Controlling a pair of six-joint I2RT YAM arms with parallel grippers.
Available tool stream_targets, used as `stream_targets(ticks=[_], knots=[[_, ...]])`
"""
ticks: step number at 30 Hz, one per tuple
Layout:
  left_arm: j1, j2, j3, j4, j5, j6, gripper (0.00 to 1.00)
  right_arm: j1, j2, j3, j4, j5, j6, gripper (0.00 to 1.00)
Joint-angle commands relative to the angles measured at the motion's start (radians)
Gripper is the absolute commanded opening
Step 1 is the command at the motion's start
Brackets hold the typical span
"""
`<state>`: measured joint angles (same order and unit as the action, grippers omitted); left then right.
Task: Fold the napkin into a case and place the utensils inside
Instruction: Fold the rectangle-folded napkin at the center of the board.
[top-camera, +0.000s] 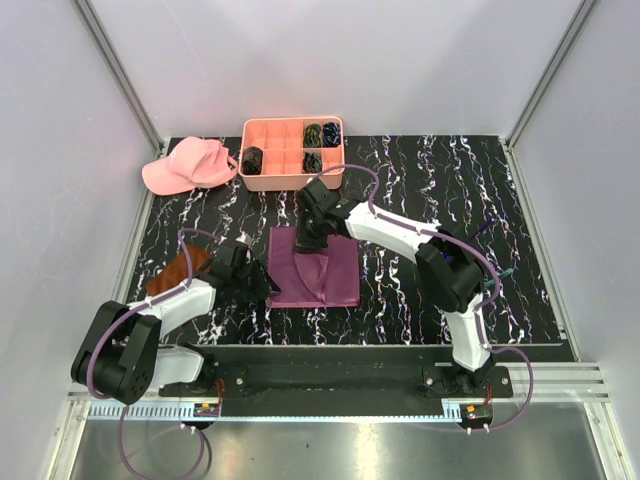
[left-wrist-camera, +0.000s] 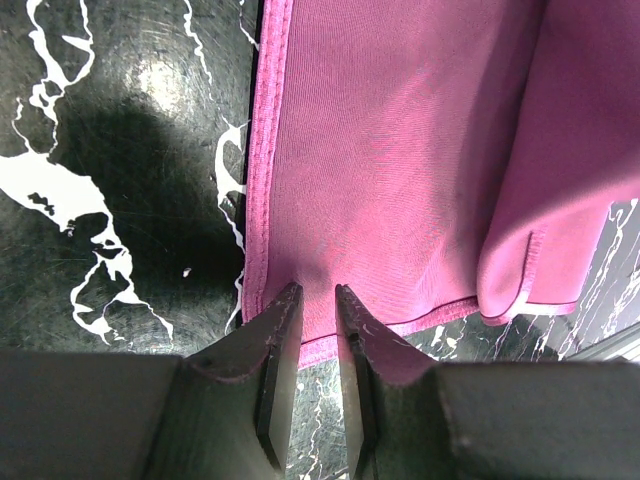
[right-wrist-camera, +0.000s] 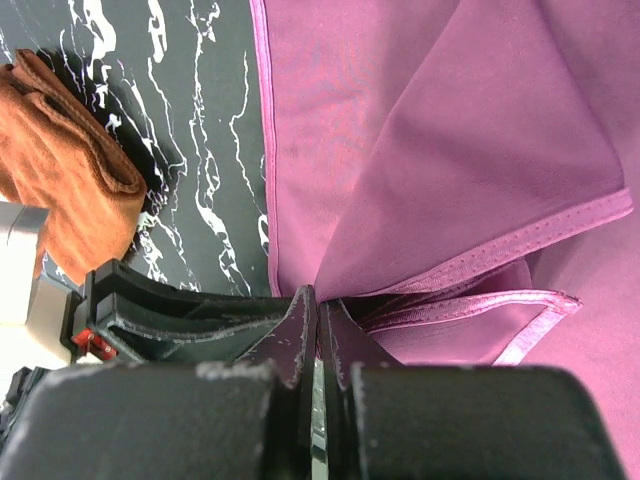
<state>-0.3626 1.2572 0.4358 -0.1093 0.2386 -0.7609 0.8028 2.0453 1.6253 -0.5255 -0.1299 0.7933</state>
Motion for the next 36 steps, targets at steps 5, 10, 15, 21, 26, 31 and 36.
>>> stream_targets(ticks=[5, 10, 15, 21, 26, 31, 36], knots=[[0.001, -0.013, -0.029, -0.023, -0.013, 0.008, 0.26, 0.009, 0.062, 0.073, 0.048, -0.042, 0.020, 0.00], [0.001, -0.016, -0.031, -0.024, -0.009, 0.006, 0.26, 0.007, 0.102, 0.099, 0.048, -0.043, 0.018, 0.00], [0.001, -0.019, -0.034, -0.023, -0.009, 0.008, 0.26, 0.006, 0.131, 0.120, 0.048, -0.045, 0.020, 0.00], [0.001, -0.021, -0.035, -0.021, -0.010, 0.008, 0.26, 0.006, 0.164, 0.139, 0.048, -0.057, 0.024, 0.00], [0.001, -0.018, -0.037, -0.018, -0.007, 0.011, 0.26, 0.006, 0.190, 0.157, 0.048, -0.060, 0.029, 0.01], [0.001, -0.016, -0.043, -0.016, -0.002, 0.009, 0.26, 0.006, 0.233, 0.192, 0.047, -0.085, 0.040, 0.06], [-0.001, -0.027, -0.045, -0.013, 0.005, 0.011, 0.26, 0.006, 0.276, 0.238, 0.048, -0.109, 0.011, 0.17]])
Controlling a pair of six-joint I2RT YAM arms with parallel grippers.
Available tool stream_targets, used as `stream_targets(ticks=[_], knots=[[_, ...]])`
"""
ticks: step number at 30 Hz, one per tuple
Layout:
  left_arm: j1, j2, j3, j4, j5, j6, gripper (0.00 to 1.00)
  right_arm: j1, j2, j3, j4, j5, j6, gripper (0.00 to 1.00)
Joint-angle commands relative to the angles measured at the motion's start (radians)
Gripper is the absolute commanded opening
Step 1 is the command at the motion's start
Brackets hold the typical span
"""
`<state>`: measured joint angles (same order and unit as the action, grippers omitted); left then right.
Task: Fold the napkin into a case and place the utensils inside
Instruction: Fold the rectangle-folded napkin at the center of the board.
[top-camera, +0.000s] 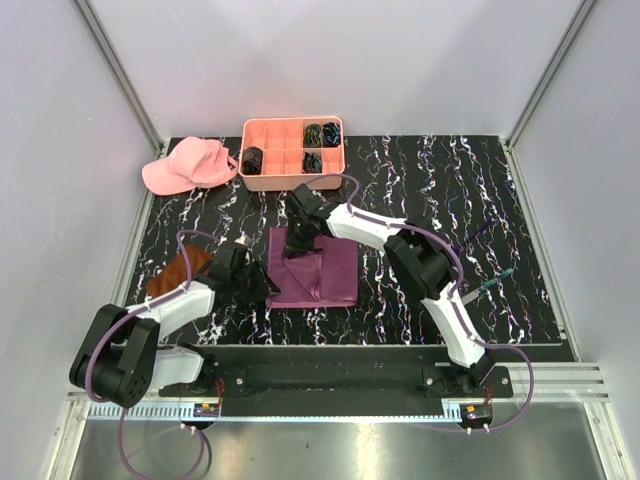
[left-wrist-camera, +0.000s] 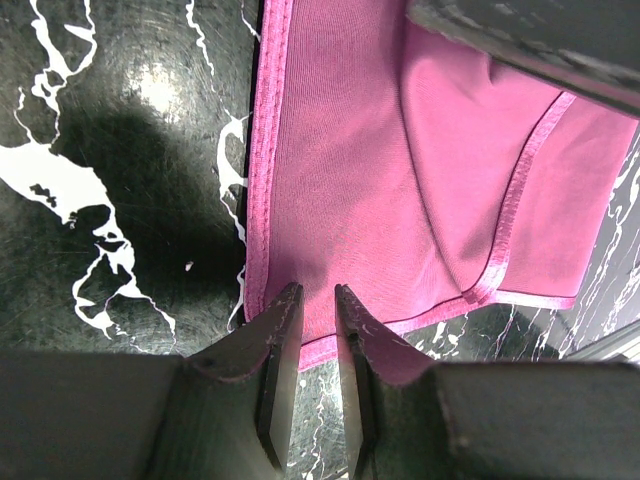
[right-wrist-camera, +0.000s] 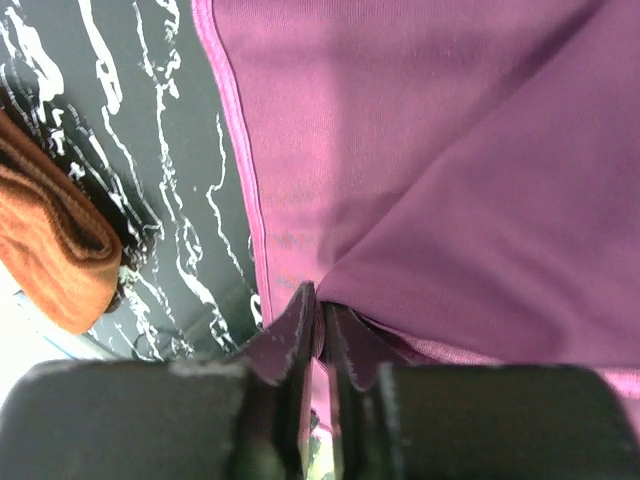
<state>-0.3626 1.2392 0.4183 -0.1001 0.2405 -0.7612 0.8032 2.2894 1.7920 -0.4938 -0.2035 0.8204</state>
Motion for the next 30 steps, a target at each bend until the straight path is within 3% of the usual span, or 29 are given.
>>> stream_targets(ticks=[1, 8, 10, 12, 15, 24, 30], knots=[[0.001, -0.014, -0.027, -0.024, 0.006, 0.013, 0.26, 0.004, 0.038, 0.082, 0.014, -0.049, -0.051, 0.23], [0.001, -0.059, -0.013, -0.035, 0.051, 0.007, 0.27, -0.019, -0.068, 0.058, -0.018, -0.100, -0.132, 0.55], [0.001, -0.092, -0.003, -0.047, 0.062, 0.008, 0.28, -0.022, -0.120, 0.037, -0.049, -0.100, -0.151, 0.59], [0.001, -0.115, 0.007, -0.072, 0.071, 0.011, 0.31, -0.030, -0.162, -0.014, -0.054, -0.096, -0.165, 0.73], [0.001, -0.165, 0.030, -0.118, 0.069, 0.013, 0.33, -0.058, -0.235, -0.097, -0.060, -0.097, -0.184, 0.85], [-0.001, -0.225, 0.091, -0.181, 0.108, 0.002, 0.34, -0.108, -0.358, -0.313, -0.048, -0.063, -0.351, 0.89], [-0.001, -0.212, 0.109, -0.188, 0.120, 0.002, 0.33, -0.114, -0.328, -0.373, 0.041, -0.066, -0.382, 0.76]])
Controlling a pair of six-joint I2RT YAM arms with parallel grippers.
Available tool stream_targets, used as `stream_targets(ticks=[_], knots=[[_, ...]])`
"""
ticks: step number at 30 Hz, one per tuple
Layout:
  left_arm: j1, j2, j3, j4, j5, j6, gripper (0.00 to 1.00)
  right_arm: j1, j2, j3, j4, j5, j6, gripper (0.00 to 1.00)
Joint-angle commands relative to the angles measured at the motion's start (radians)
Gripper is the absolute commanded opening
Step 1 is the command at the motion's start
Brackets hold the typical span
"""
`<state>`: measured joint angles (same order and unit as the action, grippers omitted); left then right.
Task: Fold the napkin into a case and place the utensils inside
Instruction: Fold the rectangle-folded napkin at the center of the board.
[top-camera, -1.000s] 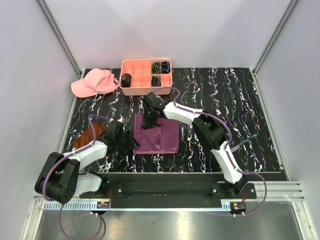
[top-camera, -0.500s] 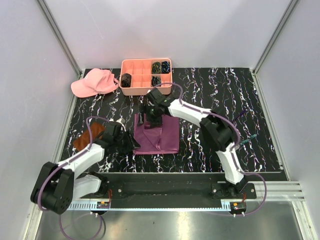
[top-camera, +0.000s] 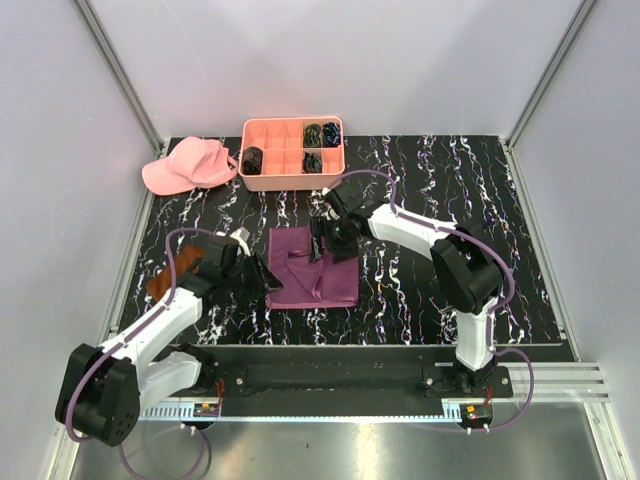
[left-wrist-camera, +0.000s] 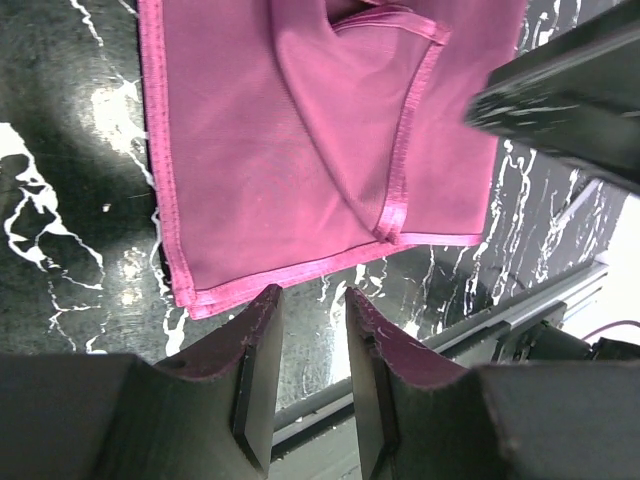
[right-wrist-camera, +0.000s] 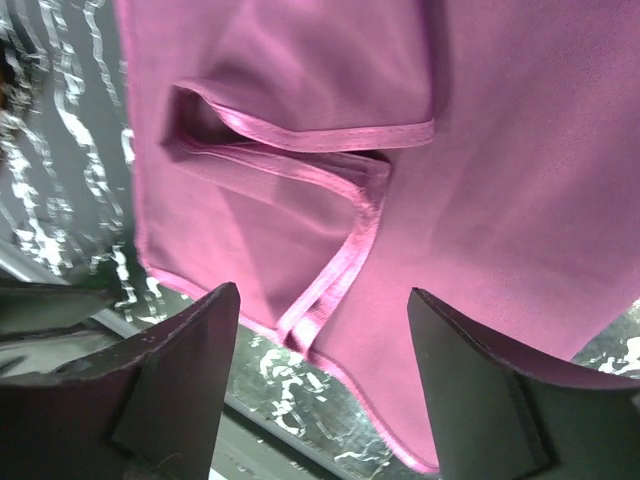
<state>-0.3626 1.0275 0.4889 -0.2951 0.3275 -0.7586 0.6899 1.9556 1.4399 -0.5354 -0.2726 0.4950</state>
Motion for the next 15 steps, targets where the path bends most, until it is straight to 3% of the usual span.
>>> stream_targets(ticks=[1, 15], knots=[[-0.001, 0.005, 0.031, 0.010, 0.030, -0.001, 0.33, -0.001, 0.011, -0.021, 0.098, 0.003, -0.052, 0.75], [-0.001, 0.057, -0.046, 0.073, -0.024, -0.002, 0.31, -0.001, 0.097, -0.022, 0.175, -0.053, -0.036, 0.63]])
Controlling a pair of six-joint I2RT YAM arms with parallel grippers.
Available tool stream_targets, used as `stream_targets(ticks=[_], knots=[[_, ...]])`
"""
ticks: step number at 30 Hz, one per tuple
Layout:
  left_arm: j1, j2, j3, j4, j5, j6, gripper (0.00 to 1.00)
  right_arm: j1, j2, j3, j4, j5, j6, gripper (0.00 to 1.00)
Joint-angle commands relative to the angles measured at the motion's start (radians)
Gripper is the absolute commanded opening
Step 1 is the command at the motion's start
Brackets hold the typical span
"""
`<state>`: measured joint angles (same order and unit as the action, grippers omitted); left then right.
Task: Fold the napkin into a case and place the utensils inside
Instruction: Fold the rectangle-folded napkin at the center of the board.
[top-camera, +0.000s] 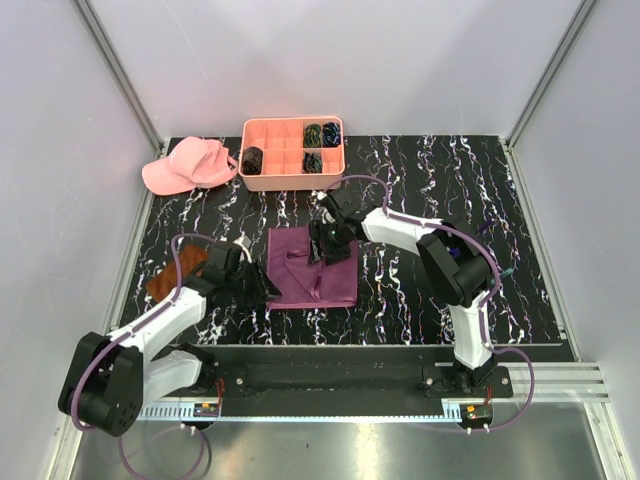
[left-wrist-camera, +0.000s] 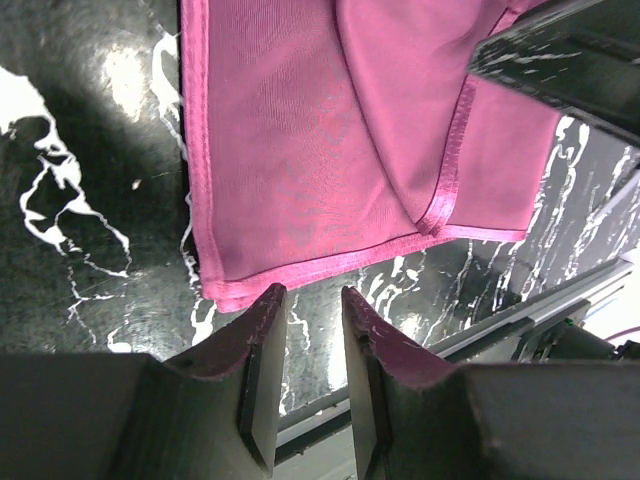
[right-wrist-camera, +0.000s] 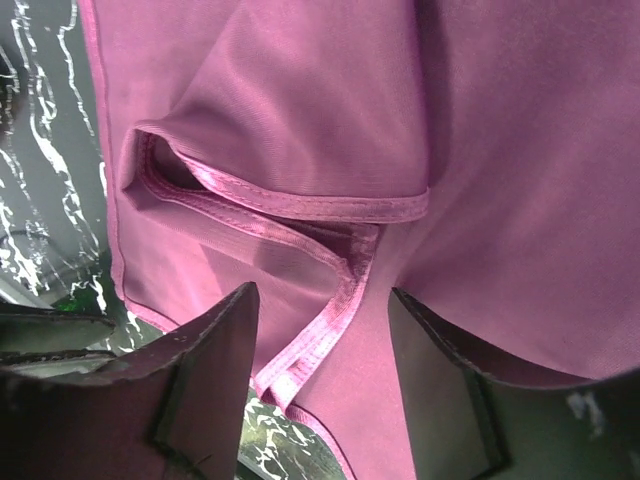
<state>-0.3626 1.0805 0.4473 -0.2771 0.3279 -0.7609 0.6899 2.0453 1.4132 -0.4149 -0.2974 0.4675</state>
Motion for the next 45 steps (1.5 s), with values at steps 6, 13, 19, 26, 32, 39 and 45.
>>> stream_targets(ticks=[6, 13, 19, 26, 32, 39, 45], knots=[[-0.001, 0.036, -0.032, 0.070, -0.053, 0.002, 0.30, 0.000, 0.021, 0.009, 0.064, -0.049, 0.002, 0.51], [-0.001, 0.076, -0.087, 0.127, -0.059, -0.003, 0.29, -0.001, 0.029, 0.010, 0.076, -0.072, 0.006, 0.42], [-0.001, 0.088, -0.099, 0.145, -0.069, -0.003, 0.28, 0.016, 0.021, 0.023, 0.085, -0.095, 0.019, 0.19], [-0.001, 0.082, -0.104, 0.148, -0.066, -0.005, 0.27, 0.063, 0.021, 0.041, 0.096, -0.129, 0.083, 0.00], [-0.001, 0.042, -0.087, 0.105, -0.072, 0.002, 0.28, 0.121, 0.016, 0.055, 0.097, -0.134, 0.123, 0.00], [-0.001, -0.017, -0.075, 0.038, -0.087, -0.025, 0.29, 0.171, 0.076, 0.112, 0.117, -0.161, 0.178, 0.00], [0.004, -0.246, -0.041, -0.173, -0.144, -0.055, 0.46, 0.188, 0.087, 0.118, 0.163, -0.252, 0.229, 0.25]])
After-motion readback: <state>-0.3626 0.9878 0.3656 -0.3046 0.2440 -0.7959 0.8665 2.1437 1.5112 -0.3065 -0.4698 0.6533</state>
